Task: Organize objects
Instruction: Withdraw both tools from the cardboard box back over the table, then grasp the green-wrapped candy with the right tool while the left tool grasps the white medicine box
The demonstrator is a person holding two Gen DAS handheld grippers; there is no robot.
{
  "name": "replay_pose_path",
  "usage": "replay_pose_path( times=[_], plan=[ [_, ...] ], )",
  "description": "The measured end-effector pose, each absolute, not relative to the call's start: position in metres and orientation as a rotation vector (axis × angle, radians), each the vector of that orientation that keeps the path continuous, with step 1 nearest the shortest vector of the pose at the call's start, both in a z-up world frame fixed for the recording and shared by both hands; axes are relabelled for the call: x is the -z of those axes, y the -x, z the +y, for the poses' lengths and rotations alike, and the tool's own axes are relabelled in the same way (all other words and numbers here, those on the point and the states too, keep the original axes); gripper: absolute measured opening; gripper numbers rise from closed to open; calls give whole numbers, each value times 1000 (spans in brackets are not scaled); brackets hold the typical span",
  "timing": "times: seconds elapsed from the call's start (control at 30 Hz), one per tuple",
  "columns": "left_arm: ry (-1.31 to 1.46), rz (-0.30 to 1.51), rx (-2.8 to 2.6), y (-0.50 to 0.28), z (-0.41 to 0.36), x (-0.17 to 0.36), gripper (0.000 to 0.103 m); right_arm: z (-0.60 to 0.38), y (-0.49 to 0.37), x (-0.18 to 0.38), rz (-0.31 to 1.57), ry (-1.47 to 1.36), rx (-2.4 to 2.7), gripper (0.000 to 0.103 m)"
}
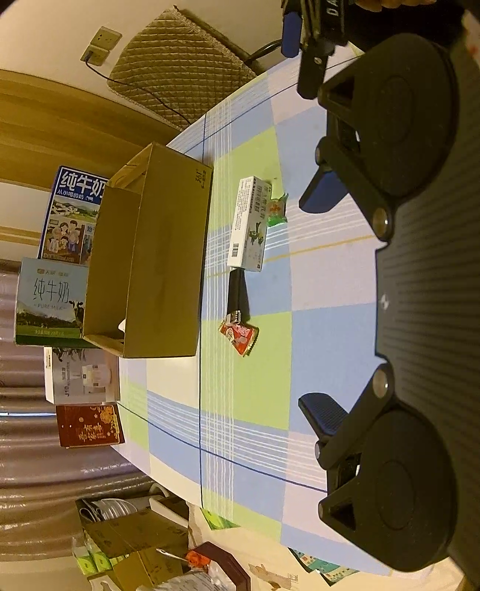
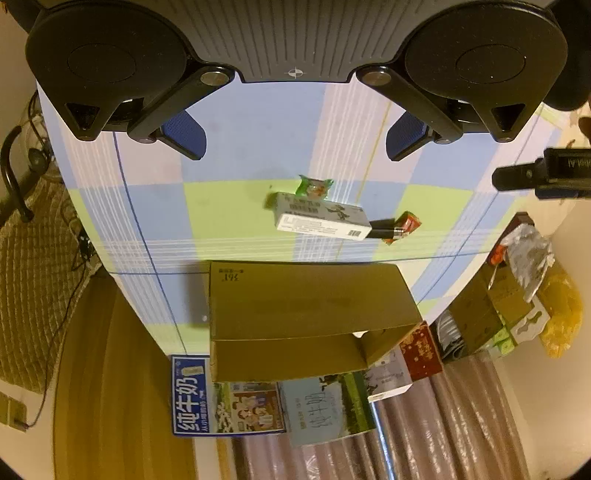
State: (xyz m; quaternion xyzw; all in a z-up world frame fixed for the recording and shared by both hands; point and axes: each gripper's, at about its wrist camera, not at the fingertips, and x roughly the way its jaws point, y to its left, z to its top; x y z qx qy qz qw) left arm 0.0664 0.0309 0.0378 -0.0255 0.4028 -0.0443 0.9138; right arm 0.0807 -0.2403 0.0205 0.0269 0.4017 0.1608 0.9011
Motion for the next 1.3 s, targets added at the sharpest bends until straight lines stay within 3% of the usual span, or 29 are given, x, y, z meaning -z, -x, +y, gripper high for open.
replay_pose_path(
  times=[0.27, 0.6, 0.9, 1.3],
  plan=[
    [30, 837, 127, -87, 30, -29, 102, -227, -94, -6, 827, -17, -371, 100],
    [12, 887, 145, -123, 29, 0, 102, -206, -133, 30, 878, 5, -401, 63],
    [10, 927, 166, -158, 27, 29, 102, -177, -166, 70, 863, 202, -460, 47],
    [24, 948, 190, -183, 29, 50, 102, -157, -198, 94, 834, 392, -549, 44]
  ],
)
